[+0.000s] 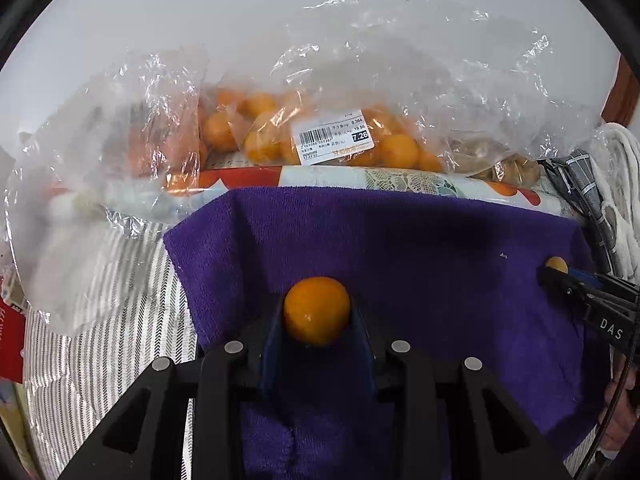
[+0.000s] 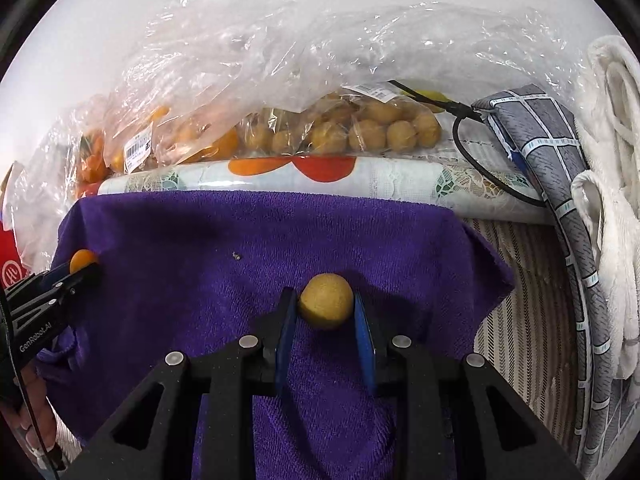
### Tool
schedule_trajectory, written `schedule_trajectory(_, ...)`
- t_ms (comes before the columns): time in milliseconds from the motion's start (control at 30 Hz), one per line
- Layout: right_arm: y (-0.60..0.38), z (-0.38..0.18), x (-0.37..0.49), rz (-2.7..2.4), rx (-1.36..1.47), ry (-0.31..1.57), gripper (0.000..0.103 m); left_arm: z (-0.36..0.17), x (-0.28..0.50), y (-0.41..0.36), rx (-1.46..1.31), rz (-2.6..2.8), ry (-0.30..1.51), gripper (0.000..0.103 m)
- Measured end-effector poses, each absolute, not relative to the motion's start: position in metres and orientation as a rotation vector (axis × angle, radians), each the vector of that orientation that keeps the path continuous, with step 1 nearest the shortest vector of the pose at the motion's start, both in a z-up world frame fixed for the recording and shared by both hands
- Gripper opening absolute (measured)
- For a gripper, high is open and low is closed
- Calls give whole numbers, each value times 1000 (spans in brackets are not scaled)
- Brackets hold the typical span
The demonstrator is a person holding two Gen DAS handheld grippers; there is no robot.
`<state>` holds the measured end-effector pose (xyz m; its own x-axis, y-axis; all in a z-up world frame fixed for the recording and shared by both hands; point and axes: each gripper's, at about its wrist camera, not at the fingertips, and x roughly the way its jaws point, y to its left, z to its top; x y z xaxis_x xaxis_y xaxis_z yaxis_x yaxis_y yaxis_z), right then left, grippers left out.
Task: Organize fruits
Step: 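Open both grippers to set the fruits down on the purple towel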
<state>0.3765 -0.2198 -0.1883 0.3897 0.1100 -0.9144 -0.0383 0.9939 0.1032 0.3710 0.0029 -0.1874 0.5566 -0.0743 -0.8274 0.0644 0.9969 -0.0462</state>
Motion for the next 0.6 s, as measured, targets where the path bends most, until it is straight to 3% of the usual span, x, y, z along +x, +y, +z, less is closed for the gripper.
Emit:
schedule_trajectory(200,-215,-186,380,92,31,1190,34,-181,372,5,-20,-92,979,32)
schedule_trajectory(333,-208,-178,382,101,14,1177,51,-169,369,4,-18,-89,954,51)
schedule_trajectory(467,-206,-169,379,102,2,1148,59,-163,367,3,-18,-84,941,51)
schedule_trajectory(600,-204,-160,374,115,-17,1138,60,-153,360,1,-13,-74,927,51)
